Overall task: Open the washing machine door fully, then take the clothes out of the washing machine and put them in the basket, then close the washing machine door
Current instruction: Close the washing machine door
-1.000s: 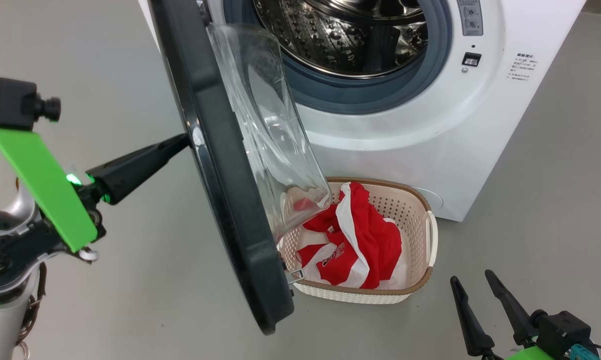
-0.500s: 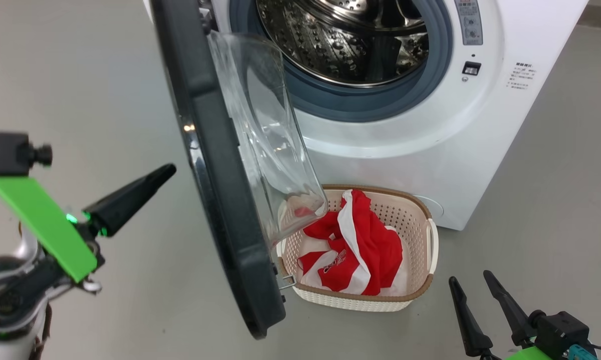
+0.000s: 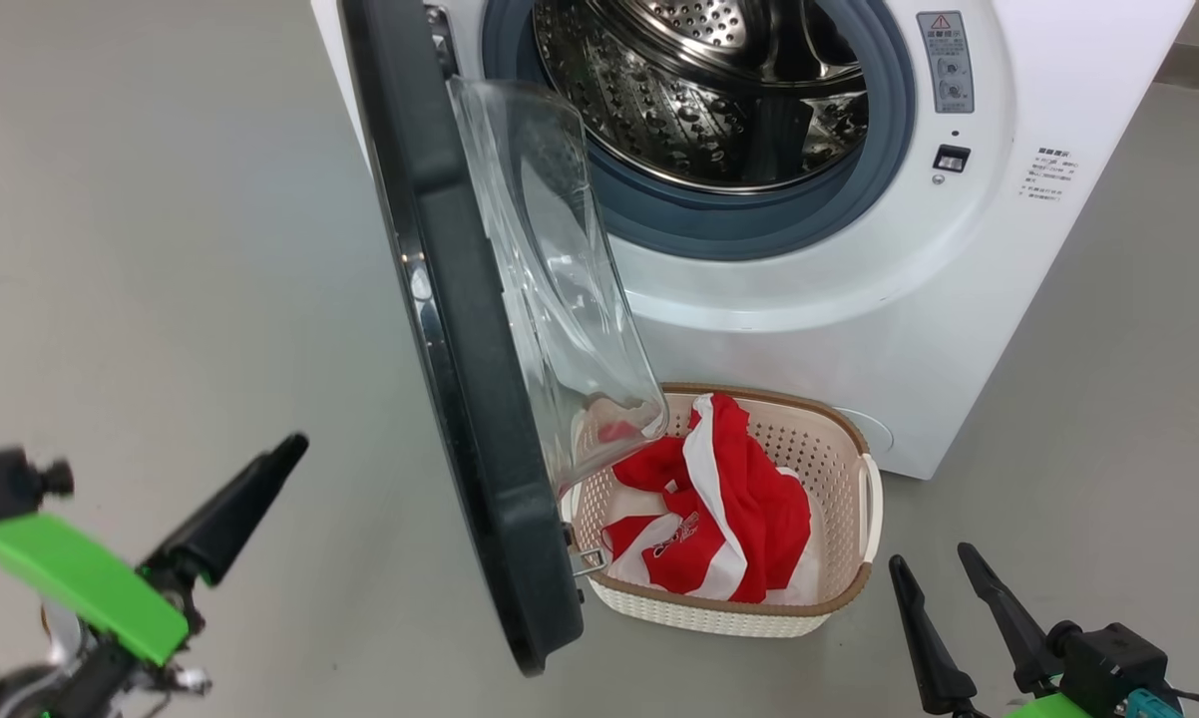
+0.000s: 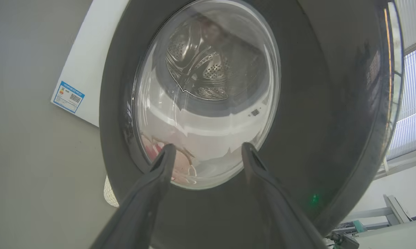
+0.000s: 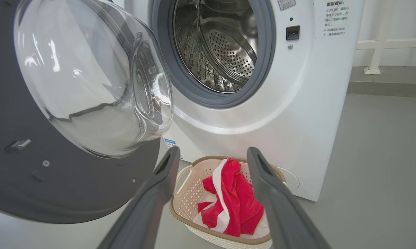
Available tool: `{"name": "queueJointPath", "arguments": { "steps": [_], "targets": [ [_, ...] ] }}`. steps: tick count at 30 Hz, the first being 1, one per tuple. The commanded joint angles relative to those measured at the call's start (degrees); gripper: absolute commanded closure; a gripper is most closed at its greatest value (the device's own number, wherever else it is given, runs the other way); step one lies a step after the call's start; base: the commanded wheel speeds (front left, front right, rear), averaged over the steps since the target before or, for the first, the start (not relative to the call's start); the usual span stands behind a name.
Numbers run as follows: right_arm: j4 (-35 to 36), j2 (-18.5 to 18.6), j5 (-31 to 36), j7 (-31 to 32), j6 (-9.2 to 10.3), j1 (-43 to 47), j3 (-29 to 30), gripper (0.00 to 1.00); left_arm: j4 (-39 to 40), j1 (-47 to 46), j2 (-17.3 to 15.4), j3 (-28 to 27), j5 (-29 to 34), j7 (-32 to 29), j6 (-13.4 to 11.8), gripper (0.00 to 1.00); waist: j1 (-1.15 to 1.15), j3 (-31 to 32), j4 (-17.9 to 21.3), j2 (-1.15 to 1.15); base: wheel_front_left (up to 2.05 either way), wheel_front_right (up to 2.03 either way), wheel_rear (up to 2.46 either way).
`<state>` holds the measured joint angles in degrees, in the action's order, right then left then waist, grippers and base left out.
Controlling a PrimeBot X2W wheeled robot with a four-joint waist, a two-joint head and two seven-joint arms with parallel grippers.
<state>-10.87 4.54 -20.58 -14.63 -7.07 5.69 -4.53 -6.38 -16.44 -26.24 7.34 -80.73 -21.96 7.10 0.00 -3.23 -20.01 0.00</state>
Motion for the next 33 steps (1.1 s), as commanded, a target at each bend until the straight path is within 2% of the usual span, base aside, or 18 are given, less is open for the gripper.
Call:
{"name": "queueJointPath", "arguments": {
  "steps": [1, 21, 28, 33],
  "targets": [
    [1.2, 0.17, 0.5, -0.37, -0.42, -0.68, -1.56, 0.0, 0.43, -0.14, -1.87, -2.76, -0.48, 1.37, 0.38, 0.0, 0.0, 0.05, -0.12, 0.0, 0.0, 0.0, 0.0],
    [0.5, 0.09, 0.1, -0.37, -0.42, -1.56, -2.75, 0.0, -6.28, 10.55, 5.74, -0.18, -4.27, 18.76, 0.38, 0.0, 0.0, 0.29, -0.38, 0.0, 0.0, 0.0, 0.0],
    [0.32, 0.08, 0.03, -0.37, -0.42, -1.56, -3.0, 0.0, -7.81, 12.65, 6.62, 3.43, -0.83, 26.83, 0.38, 0.0, 0.0, 0.31, -0.08, 0.0, 0.0, 0.0, 0.0],
    [0.33, 0.12, -0.02, -0.37, -0.42, -1.72, -2.97, 0.0, -10.15, 12.88, 5.75, 9.14, 4.73, 33.69, 0.38, 0.0, 0.0, 0.07, -0.11, 0.0, 0.0, 0.0, 0.0]
  ]
}}
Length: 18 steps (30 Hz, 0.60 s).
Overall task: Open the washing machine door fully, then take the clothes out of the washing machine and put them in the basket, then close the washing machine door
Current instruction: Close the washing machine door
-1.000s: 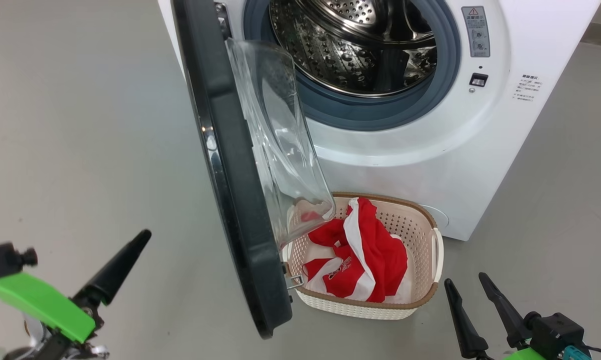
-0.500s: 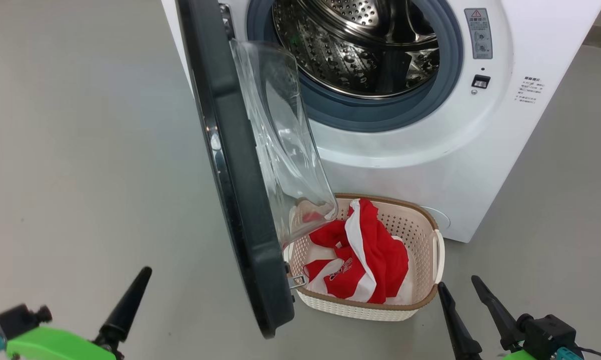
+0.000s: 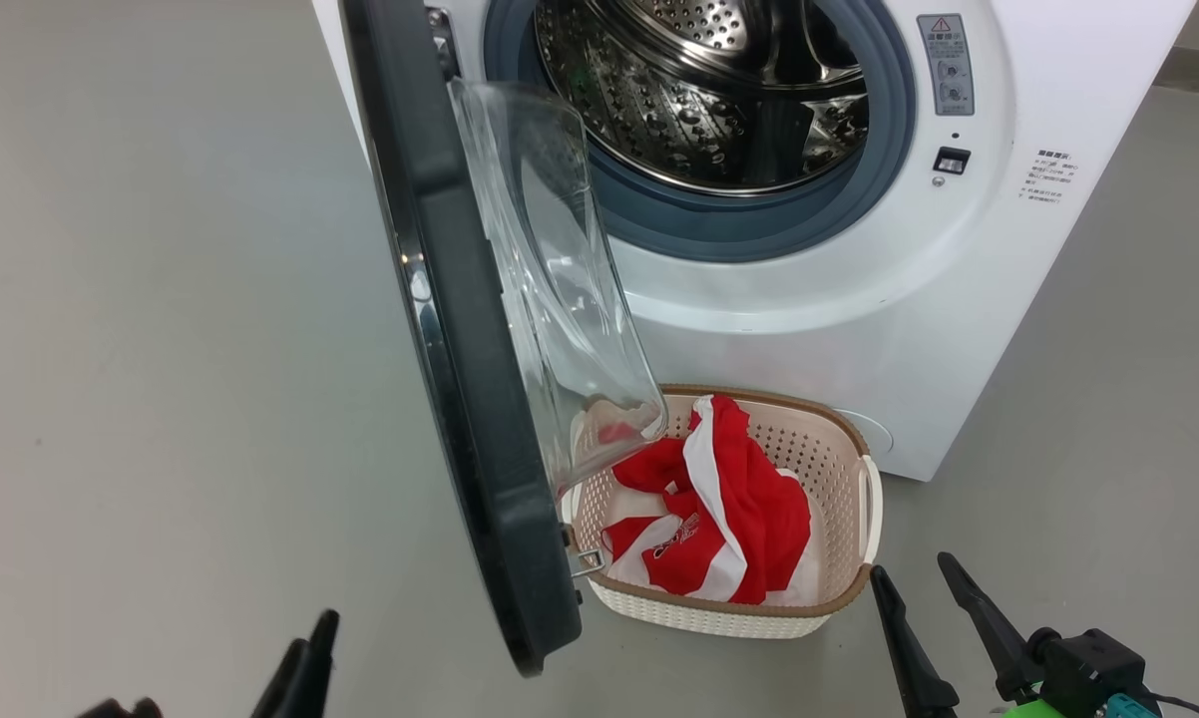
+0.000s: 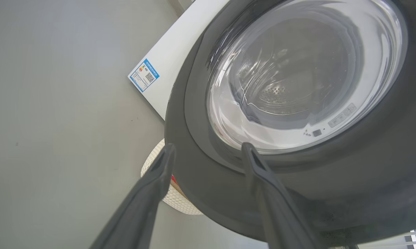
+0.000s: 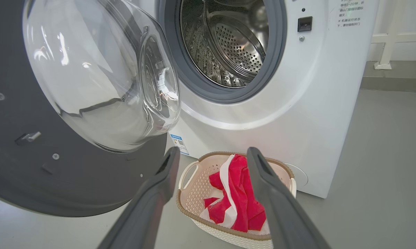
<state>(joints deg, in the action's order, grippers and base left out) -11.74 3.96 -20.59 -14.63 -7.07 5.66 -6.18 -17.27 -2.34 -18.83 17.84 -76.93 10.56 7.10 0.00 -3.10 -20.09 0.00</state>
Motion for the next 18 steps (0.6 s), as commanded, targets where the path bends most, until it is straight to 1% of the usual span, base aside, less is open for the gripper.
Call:
{"name": "queueJointPath", "arguments": {
  "steps": [1, 3, 4, 7, 9, 13, 18],
  "targets": [
    [1.21, 0.71, -0.01, -0.37, -0.42, -1.73, -1.32, 0.0, 0.19, -1.37, -1.79, -0.43, 1.82, 2.15, 0.38, 0.0, 0.0, -0.13, -0.05, 0.0, 0.0, 0.0, 0.0],
    [1.22, 0.75, -0.01, -0.37, -0.42, -1.83, -1.3, 0.0, -0.87, -1.76, -1.91, 1.11, 3.54, 3.47, 0.38, 0.0, 0.0, -0.25, -0.1, 0.0, 0.0, 0.0, 0.0],
    [1.22, 0.75, -0.01, -0.37, -0.42, -1.83, -1.3, 0.0, -0.87, -1.76, -1.91, 1.11, 3.54, 3.47, 0.38, 0.0, 0.0, -0.25, -0.1, 0.0, 0.0, 0.0, 0.0],
    [1.23, 0.79, 0.0, -0.37, -0.42, -2.03, -1.33, 0.0, -2.49, -2.28, -1.73, 2.07, 6.7, 4.3, 0.38, 0.0, 0.0, -0.54, -0.07, 0.0, 0.0, 0.0, 0.0],
    [1.27, 0.81, 0.01, -0.37, -0.42, -2.15, -1.22, 0.0, -2.99, -2.66, -1.16, -0.04, 10.98, 4.38, 0.38, 0.0, 0.0, -0.75, -0.14, 0.0, 0.0, 0.0, 0.0],
    [1.34, 0.83, 0.09, -0.37, -0.42, -2.38, -1.0, 0.0, -2.37, -1.96, 2.58, -5.45, 19.78, 4.41, 0.38, 0.0, 0.0, -1.24, -0.17, 0.0, 0.0, 0.0, 0.0],
    [1.22, 0.8, 0.05, -0.37, -0.42, -2.5, -0.9, 0.0, -1.51, -0.65, 5.87, -8.39, 29.51, 4.42, 0.38, 0.0, 0.0, -1.3, -0.03, 0.0, 0.0, 0.0, 0.0]
  ]
}}
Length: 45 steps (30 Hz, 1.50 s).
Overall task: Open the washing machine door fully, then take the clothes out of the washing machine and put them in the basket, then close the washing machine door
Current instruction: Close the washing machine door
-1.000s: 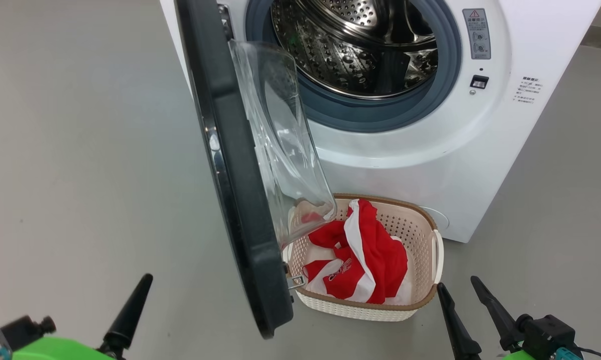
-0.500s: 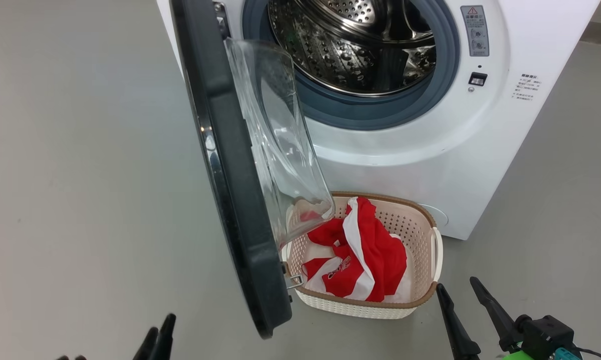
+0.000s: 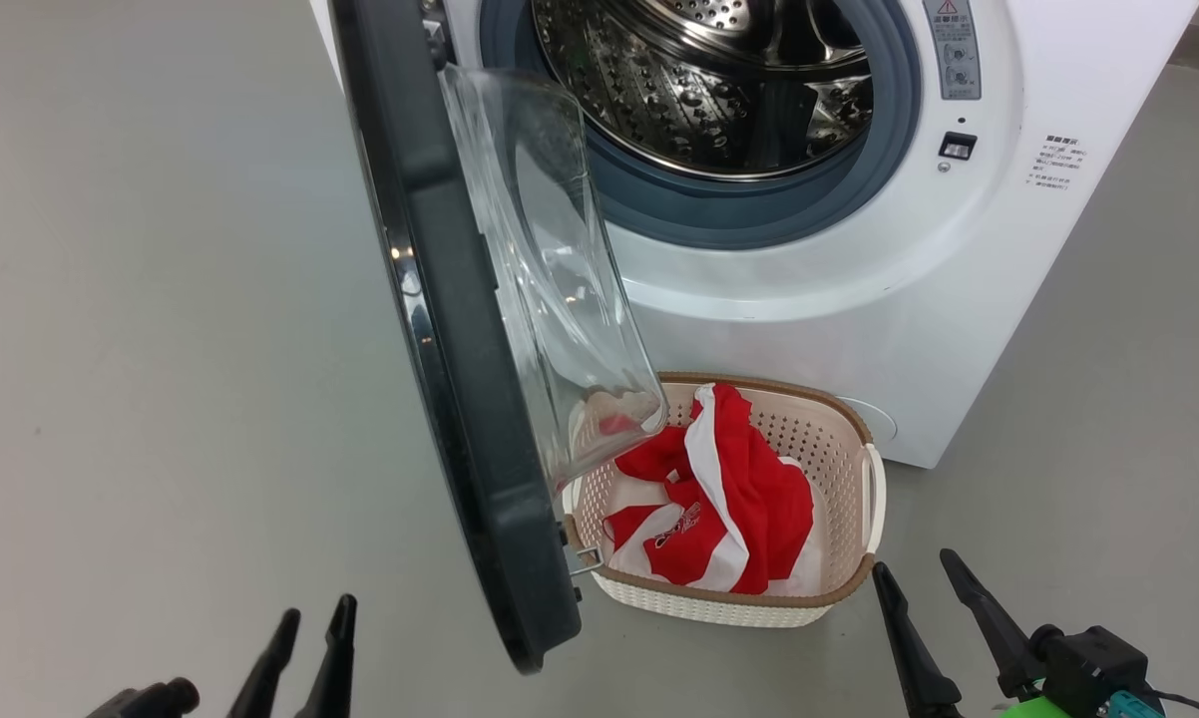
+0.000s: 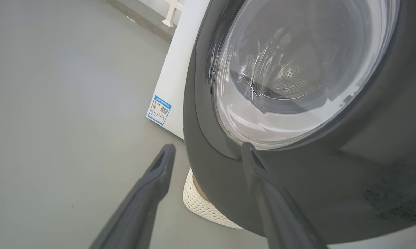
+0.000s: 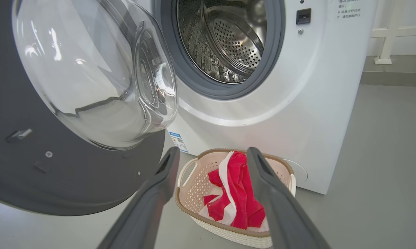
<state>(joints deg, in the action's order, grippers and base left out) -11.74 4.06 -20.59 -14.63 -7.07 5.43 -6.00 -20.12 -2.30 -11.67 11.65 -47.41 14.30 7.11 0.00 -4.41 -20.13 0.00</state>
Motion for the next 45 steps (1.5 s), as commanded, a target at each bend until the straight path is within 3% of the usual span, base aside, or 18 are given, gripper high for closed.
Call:
{"name": "queueJointPath", "arguments": {
  "steps": [1, 13, 20, 45],
  "targets": [
    [1.21, 0.69, 0.05, -0.37, -0.42, -2.28, -1.09, 0.0, 1.52, -0.44, -0.82, -2.95, 2.14, 0.69, 0.37, 0.0, 0.0, 0.01, 0.05, 0.0, 0.0, 0.0, 0.0],
    [1.2, 0.58, 0.03, -0.37, -0.42, -2.46, -0.99, 0.0, 5.23, 2.27, 6.21, -13.27, 27.5, 0.69, 0.37, 0.0, 0.0, 0.16, -0.03, 0.0, 0.0, 0.0, 0.0],
    [1.39, 0.58, 0.16, -0.37, -0.42, -2.6, -0.97, 0.0, 8.14, 4.26, 8.3, -15.91, 35.07, 0.7, 0.37, 0.0, 0.0, 0.14, 0.08, 0.0, 0.0, 0.0, 0.0],
    [1.04, 0.69, 0.07, -0.37, -0.42, -2.65, -1.21, 0.0, 9.67, 5.14, 8.79, -16.54, 34.91, 0.7, 0.37, 0.0, 0.0, 0.67, 0.57, 0.0, 0.0, 0.0, 0.0]
  ]
}}
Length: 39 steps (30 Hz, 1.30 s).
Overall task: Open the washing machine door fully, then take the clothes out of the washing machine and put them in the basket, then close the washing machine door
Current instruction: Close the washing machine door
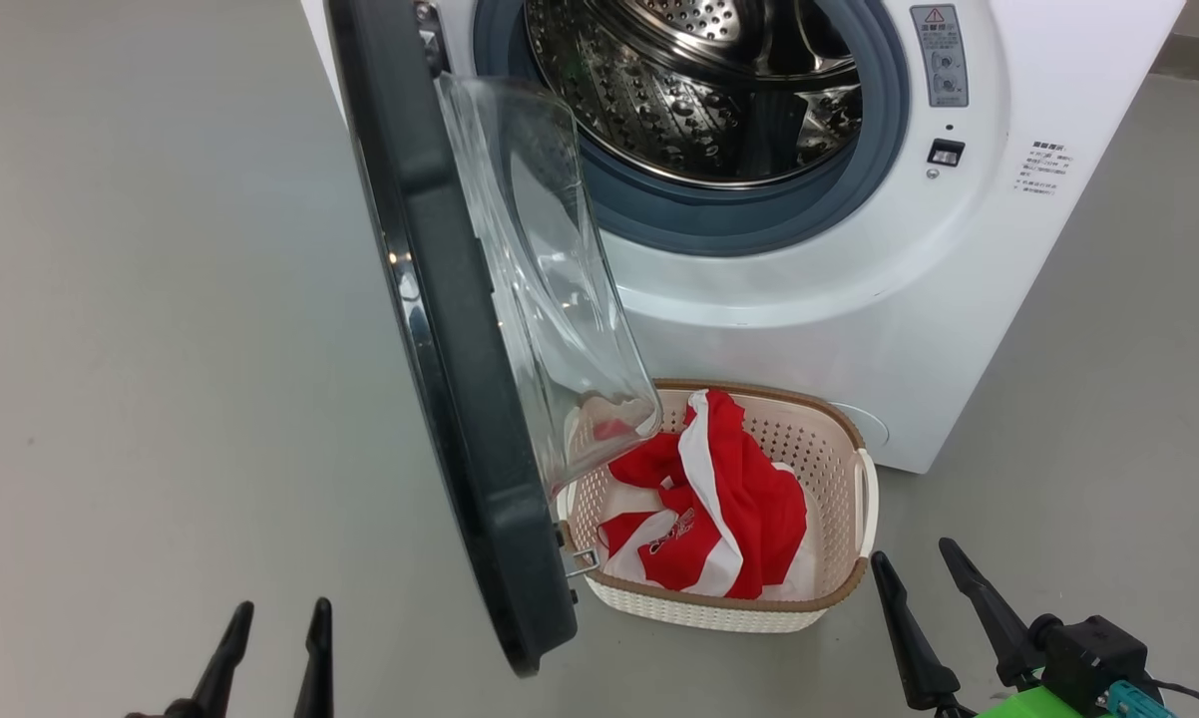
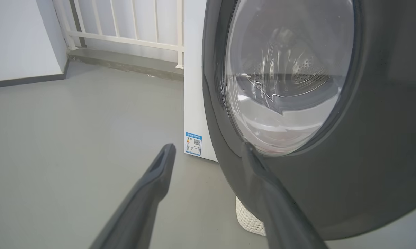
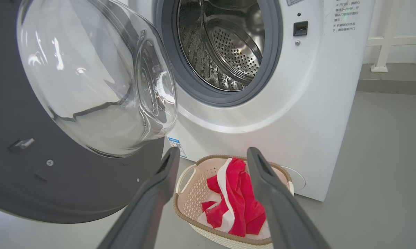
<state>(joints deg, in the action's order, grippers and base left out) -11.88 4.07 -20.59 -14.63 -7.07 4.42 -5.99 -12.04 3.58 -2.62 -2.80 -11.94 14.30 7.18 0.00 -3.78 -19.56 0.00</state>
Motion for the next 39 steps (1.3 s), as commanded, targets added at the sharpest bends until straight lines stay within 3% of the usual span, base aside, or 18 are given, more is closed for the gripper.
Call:
{"name": "queueJointPath", "arguments": {
  "steps": [1, 5, 6, 7, 9, 14, 17, 21, 24, 28, 30, 32, 39],
  "targets": [
    [1.19, 0.67, 0.05, -0.37, -0.42, -1.61, -1.22, 0.0, 1.73, -0.8, -0.26, -2.22, -1.32, 0.7, 0.31, 0.0, 0.0, 0.07, 0.0, 0.0, 0.0, 0.0, 0.0],
    [1.24, 0.61, 0.06, -0.37, -0.42, -1.43, -1.26, 0.0, 3.26, -1.54, -0.26, -2.15, -8.75, 0.7, 0.31, 0.0, 0.0, 0.21, 0.03, 0.0, 0.0, 0.0, 0.0],
    [1.27, 0.58, 0.09, -0.37, -0.42, -1.38, -1.28, 0.0, 3.83, -1.76, -0.26, -2.4, -10.8, 0.7, 0.31, 0.14, 0.0, 0.21, 0.04, 0.0, 0.0, 0.0, 0.0],
    [1.3, 0.54, 0.1, -0.37, -0.42, -1.36, -1.29, 0.0, 4.4, -1.98, -0.26, -2.57, -12.91, 0.7, 0.31, 0.5, 0.0, 0.22, 0.08, 0.0, 0.0, 0.0, 0.0],
    [1.29, 0.47, 0.1, -0.37, -0.42, -1.29, -1.35, 0.0, 5.79, -2.39, -0.26, -2.5, -16.41, 0.7, 0.31, 1.0, 0.0, 0.27, 0.18, 0.0, 0.0, 0.0, 0.0],
    [1.29, 0.31, 0.1, -0.37, -0.42, -1.53, -1.58, 0.0, 7.86, -4.15, -0.26, -0.35, -25.45, 0.7, 0.31, 1.0, 0.0, -0.18, 0.67, 0.0, 0.0, 0.0, 0.0],
    [1.26, 0.25, 0.08, -0.37, -0.42, -1.87, -1.63, 0.0, 9.07, -5.62, -0.35, -0.03, -36.8, 0.7, 0.31, 1.0, 0.0, -0.6, 1.19, 0.0, 0.0, 0.0, 0.0],
    [1.33, 0.15, 0.1, -0.37, -0.42, -2.19, -1.45, 0.0, 10.05, -6.6, -2.34, 1.36, -58.08, 0.07, 0.31, 1.0, 0.0, -1.02, 2.31, 0.0, 0.0, 0.0, 0.0],
    [1.34, 0.1, 0.01, -0.37, -0.42, -2.32, -1.28, 0.0, 11.72, -6.76, -4.73, 1.22, -72.4, -4.27, 0.31, 1.0, 0.0, -1.43, 3.17, 0.0, 0.0, 0.0, 0.0],
    [1.41, 0.04, -0.02, -0.37, -0.42, -2.73, -1.11, 0.0, 12.49, -6.78, -6.51, -0.91, -86.07, -16.04, 0.31, 1.0, 0.0, -2.17, 4.32, 0.0, 0.0, 0.0, 0.0],
    [1.41, 0.03, -0.03, -0.37, -0.42, -2.83, -1.02, 0.0, 12.06, -6.6, -7.04, -1.12, -87.96, -19.67, 0.31, 1.0, 0.0, -2.3, 4.53, 0.0, 0.0, 0.0, 0.0],
    [1.39, -0.01, -0.04, -0.37, -0.42, -3.05, -1.04, 0.0, 10.86, -6.13, -7.65, -1.09, -91.14, -26.98, 0.31, 1.0, 0.0, -2.53, 5.09, 0.0, 0.0, 0.0, 0.0],
    [1.34, -0.19, -0.13, -0.37, -0.42, -3.45, -0.92, 0.0, 9.23, -5.44, -8.52, -1.46, -91.56, -42.27, 0.31, 1.0, 0.0, -2.94, 6.64, 0.0, 0.0, 0.0, 0.0]
  ]
}}
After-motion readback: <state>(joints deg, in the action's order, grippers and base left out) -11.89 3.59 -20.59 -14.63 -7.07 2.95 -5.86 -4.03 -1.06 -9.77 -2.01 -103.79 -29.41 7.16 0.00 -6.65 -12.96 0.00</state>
